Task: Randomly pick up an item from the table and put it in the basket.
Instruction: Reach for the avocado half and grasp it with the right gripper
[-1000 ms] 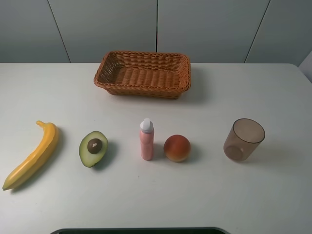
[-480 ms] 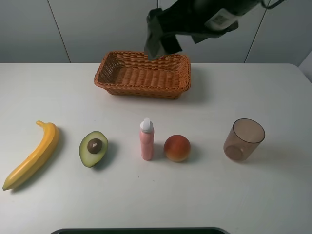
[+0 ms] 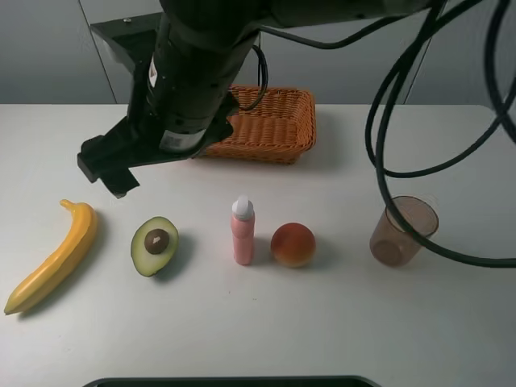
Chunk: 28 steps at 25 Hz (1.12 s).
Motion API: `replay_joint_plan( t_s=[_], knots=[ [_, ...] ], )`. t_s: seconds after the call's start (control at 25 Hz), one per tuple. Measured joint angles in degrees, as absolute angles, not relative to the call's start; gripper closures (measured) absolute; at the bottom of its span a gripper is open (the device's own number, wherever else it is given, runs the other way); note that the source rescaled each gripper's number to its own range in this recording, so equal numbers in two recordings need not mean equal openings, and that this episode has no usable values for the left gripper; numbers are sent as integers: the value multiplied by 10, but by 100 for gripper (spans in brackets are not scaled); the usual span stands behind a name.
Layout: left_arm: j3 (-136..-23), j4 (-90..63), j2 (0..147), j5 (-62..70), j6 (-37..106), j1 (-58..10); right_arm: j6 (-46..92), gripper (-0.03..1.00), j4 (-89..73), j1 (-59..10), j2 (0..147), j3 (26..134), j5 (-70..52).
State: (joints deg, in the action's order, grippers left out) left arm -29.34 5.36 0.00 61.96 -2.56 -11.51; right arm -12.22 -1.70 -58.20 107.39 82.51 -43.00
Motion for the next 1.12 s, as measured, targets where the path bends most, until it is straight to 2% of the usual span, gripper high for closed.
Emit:
replay_joint_plan(
  t_s=[0.48,1.12],
  knots=[
    [-293,54,0,620,-26,-115,-308,-3,-96,-588,1180,854,-424],
    [-293,54,0,620,-26,-115,-389,-3,-100,-588,1249,870,-422]
  ],
)
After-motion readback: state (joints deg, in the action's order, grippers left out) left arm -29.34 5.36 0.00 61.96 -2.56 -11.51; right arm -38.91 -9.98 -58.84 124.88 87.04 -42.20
